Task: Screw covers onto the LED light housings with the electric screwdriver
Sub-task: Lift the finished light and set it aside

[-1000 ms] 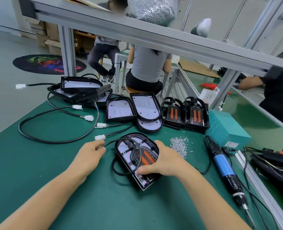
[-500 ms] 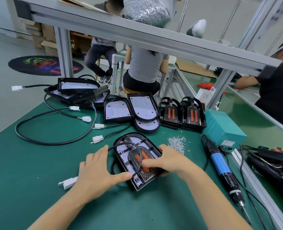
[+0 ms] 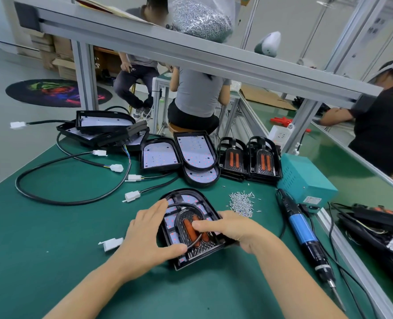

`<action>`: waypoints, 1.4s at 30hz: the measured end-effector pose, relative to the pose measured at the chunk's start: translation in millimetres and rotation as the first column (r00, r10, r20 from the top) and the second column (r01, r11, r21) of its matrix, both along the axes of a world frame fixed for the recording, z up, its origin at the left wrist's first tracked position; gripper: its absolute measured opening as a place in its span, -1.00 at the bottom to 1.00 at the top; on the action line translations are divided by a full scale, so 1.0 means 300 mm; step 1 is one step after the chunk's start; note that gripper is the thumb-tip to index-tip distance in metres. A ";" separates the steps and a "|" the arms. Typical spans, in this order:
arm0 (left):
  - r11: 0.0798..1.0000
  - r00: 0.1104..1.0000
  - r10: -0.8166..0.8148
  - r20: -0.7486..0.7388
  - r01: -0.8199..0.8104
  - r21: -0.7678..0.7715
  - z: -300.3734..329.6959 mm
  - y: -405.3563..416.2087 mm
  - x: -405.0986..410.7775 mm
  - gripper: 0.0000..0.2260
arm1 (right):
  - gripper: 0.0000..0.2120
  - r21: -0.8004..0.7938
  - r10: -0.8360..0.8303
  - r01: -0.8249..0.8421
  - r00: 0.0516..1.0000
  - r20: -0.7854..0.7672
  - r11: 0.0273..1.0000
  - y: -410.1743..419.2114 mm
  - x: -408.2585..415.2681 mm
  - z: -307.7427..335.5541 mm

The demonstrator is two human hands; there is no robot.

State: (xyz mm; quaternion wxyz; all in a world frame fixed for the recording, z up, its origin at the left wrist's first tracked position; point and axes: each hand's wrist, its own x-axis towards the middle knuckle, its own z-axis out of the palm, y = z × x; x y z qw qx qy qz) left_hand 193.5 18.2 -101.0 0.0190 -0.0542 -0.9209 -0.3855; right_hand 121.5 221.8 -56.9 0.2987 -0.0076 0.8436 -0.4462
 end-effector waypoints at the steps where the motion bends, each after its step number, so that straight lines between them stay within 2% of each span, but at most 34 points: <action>1: 1.000 1.000 -0.006 -0.001 0.006 0.020 -0.001 -0.002 0.000 0.03 | -0.39 -0.049 -0.009 0.009 1.000 0.008 0.999 0.001 0.003 -0.007; 4: 0.998 1.000 -0.028 0.014 0.027 0.056 -0.002 -0.011 0.000 0.04 | -0.52 -0.165 -0.023 0.024 1.000 0.008 0.986 0.003 0.019 -0.026; 7: 0.994 0.999 -0.037 0.012 0.036 0.099 -0.001 -0.022 0.000 0.01 | -0.72 -0.275 -0.116 0.109 0.993 -0.007 0.955 -0.001 0.043 -0.039; 10: 0.982 0.999 0.053 0.013 -0.055 0.183 0.003 -0.043 -0.014 -0.14 | -0.89 -0.391 -0.218 0.177 0.974 -0.063 0.903 -0.003 0.062 -0.044; 13: 0.944 0.982 0.166 0.091 -0.185 0.272 0.027 -0.063 -0.034 -0.20 | -0.94 -0.464 -0.254 0.173 0.960 -0.117 0.869 -0.001 0.074 -0.047; 17: 0.935 0.960 0.106 0.259 -0.185 0.301 0.066 -0.094 -0.062 -0.29 | -0.88 -0.549 -0.313 0.180 0.937 -0.157 0.816 -0.008 0.082 -0.038; 21: 0.907 0.959 0.021 0.283 -0.137 0.397 0.127 -0.092 -0.073 -0.64 | -0.85 -0.657 -0.383 0.183 0.907 -0.174 0.732 -0.012 0.078 -0.022; 22: 0.889 0.958 -0.024 0.287 -0.111 0.444 0.141 -0.087 -0.078 -0.66 | -0.85 -0.676 -0.405 0.186 0.897 -0.180 0.713 -0.014 0.079 -0.018; 25: 0.829 0.944 -0.174 0.279 -0.012 0.559 0.173 -0.069 -0.091 -0.55 | -0.83 -0.741 -0.470 0.206 0.867 -0.164 0.639 -0.025 0.078 -0.014; 28: 0.775 0.946 -0.205 0.251 0.000 0.633 0.185 -0.035 -0.103 -0.63 | -0.82 -0.800 -0.535 0.247 0.838 -0.107 0.547 -0.029 0.075 -0.010; 30: 0.701 0.954 -0.206 0.217 -0.011 0.713 0.184 0.005 -0.114 -0.66 | -0.83 -0.820 -0.572 0.265 0.816 -0.090 0.507 -0.026 0.076 -0.008; 35: 0.546 0.960 -0.199 0.199 -0.060 0.835 0.188 0.117 -0.132 -0.74 | -0.82 -0.802 -0.654 0.292 0.741 -0.155 0.521 0.012 0.083 0.004; 39: 0.503 0.954 -0.233 0.188 -0.047 0.863 0.203 0.189 -0.154 -0.77 | -0.82 -0.766 -0.697 0.289 0.663 -0.273 0.575 0.070 0.104 0.027; 42: 0.478 0.949 -0.268 0.166 -0.019 0.878 0.220 0.250 -0.179 -0.78 | -0.78 -0.771 -0.737 0.293 0.600 -0.311 0.565 0.121 0.119 0.049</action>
